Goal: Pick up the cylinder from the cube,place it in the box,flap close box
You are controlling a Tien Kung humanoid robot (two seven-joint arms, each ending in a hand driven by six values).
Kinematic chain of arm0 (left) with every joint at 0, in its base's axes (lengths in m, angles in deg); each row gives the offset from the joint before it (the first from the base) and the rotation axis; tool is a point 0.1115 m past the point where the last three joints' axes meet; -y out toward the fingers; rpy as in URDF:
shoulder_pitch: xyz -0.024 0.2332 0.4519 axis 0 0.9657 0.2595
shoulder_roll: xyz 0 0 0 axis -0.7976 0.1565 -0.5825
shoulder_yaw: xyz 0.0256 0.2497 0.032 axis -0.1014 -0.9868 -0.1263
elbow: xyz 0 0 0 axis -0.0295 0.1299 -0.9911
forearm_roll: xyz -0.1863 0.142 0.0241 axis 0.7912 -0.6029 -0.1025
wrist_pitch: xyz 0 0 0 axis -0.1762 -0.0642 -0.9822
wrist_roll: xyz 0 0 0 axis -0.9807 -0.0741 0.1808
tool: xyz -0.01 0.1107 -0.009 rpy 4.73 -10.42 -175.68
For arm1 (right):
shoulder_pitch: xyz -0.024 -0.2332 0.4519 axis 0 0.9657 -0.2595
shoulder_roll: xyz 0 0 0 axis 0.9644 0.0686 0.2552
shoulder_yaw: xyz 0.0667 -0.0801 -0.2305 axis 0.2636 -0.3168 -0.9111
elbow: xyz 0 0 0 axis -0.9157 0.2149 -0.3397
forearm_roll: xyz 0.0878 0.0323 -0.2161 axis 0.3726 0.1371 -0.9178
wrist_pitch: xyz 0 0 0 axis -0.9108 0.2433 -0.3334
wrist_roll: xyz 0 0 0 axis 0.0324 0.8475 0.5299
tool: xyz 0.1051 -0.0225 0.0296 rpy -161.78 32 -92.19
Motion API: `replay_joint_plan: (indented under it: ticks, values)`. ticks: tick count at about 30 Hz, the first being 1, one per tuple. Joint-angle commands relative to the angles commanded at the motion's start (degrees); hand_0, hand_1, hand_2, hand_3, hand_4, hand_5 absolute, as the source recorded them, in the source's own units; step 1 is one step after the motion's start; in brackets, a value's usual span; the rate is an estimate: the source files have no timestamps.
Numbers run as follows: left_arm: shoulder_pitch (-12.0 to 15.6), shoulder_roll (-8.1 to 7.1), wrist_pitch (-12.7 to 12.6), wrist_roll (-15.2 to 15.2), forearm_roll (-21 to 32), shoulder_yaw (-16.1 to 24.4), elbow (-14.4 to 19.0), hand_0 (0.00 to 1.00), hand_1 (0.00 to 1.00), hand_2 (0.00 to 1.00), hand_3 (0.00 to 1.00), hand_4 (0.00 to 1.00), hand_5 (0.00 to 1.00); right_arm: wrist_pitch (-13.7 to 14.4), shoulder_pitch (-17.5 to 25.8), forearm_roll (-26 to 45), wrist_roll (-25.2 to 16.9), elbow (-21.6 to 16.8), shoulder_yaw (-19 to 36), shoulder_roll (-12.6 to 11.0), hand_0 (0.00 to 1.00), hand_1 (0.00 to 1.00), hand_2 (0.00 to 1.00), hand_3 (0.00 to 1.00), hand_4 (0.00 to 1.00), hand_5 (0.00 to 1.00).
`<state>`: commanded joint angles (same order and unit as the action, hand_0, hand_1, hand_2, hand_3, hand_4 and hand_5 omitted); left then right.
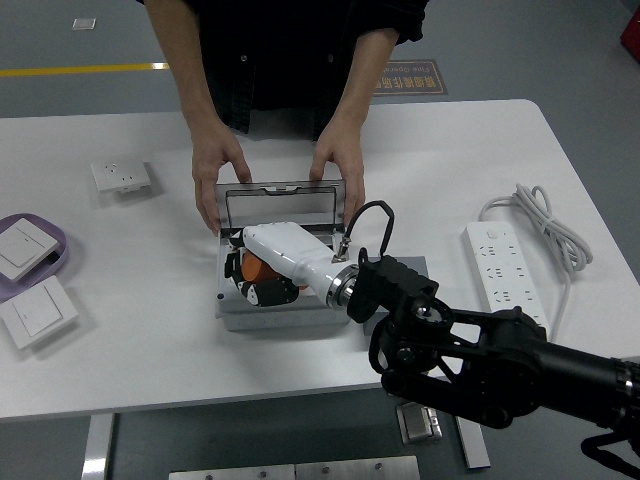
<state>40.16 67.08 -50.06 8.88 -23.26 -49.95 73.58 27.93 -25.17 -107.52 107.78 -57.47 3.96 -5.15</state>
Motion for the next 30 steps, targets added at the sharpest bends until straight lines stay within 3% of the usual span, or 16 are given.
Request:
replay_joint_plan:
  ticks: [1,6,7,8,12,13,18,19,24,25,30]
  values:
    - [0.0,0.0,0.0,0.0,0.0,0.0,0.0,0.646,0.631,0.57,0.643,0.705,0.314,-0.5,-0.3,-1.6,1.2,0.1,-0.3,0.1,0.306,0.354,0.415,0.373,0.002,0.002]
    - [-0.1,0.02,0.0,0.0,0.1,-0.1,0.0,0.646,0.631,0.57,0.643,0.705,0.314,-1.8,-1.7,-8.6,5.3,0.7,-1.7,0.5,0.306,0.354,0.415,0.373,0.002,0.002]
    - [-0.2,0.02,0.0,0.0,0.1,-0.1,0.0,0.645,0.631,0.57,0.643,0.705,0.313,-2.1,-2.0,-9.5,5.5,0.8,-1.9,0.5,0.401,0.409,0.439,0.406,0.002,0.002]
    - [-0.2,0.03,0.0,0.0,0.1,-0.1,0.0,0.645,0.631,0.57,0.643,0.705,0.313,-2.5,-2.4,-10.1,5.7,1.1,-2.1,0.5,0.401,0.409,0.439,0.406,0.002,0.002]
    - [-0.3,0.02,-0.1,-0.1,-0.1,-0.1,0.0,0.645,0.631,0.57,0.643,0.705,0.313,-3.5,-3.7,-10.5,6.0,1.9,-2.1,0.4,0.401,0.409,0.439,0.406,0.002,0.002]
    - [-0.4,-0.01,-0.1,-0.1,-0.1,-0.1,0.0,0.645,0.63,0.57,0.643,0.705,0.314,-3.7,-3.9,-10.3,6.0,2.1,-2.1,0.5,0.472,0.452,0.473,0.452,0.032,0.002]
    - [-0.2,-0.05,-0.4,-0.4,-0.6,0.1,0.1,0.645,0.63,0.57,0.643,0.705,0.314,-6.3,-4.1,-8.9,6.2,2.8,-1.4,0.4,0.472,0.452,0.473,0.452,0.032,0.002]
    - [-0.2,-0.05,-0.4,-0.4,-0.6,0.1,0.1,0.646,0.63,0.57,0.643,0.705,0.315,-6.7,-4.1,-8.6,6.2,2.9,-1.3,0.4,0.62,0.587,0.594,0.632,0.469,0.002]
    - [-0.1,-0.05,-0.4,-0.3,-0.4,-0.4,0.1,0.646,0.63,0.57,0.643,0.705,0.315,-7.9,-4.0,-7.8,6.1,3.7,-1.0,0.4,0.62,0.587,0.594,0.632,0.469,0.002]
    - [-0.1,-0.05,-0.4,-0.3,-0.3,-0.5,0.1,0.645,0.63,0.57,0.642,0.705,0.314,-7.9,-4.0,-7.8,6.1,3.8,-1.0,0.5,0.665,0.62,0.635,0.648,0.554,0.376]
    - [-0.1,-0.11,-0.3,-0.2,0.1,-0.8,0.2,0.645,0.63,0.57,0.642,0.705,0.314,-7.3,-4.0,-7.9,5.5,4.2,-0.8,0.9,0.665,0.62,0.635,0.648,0.554,0.376]
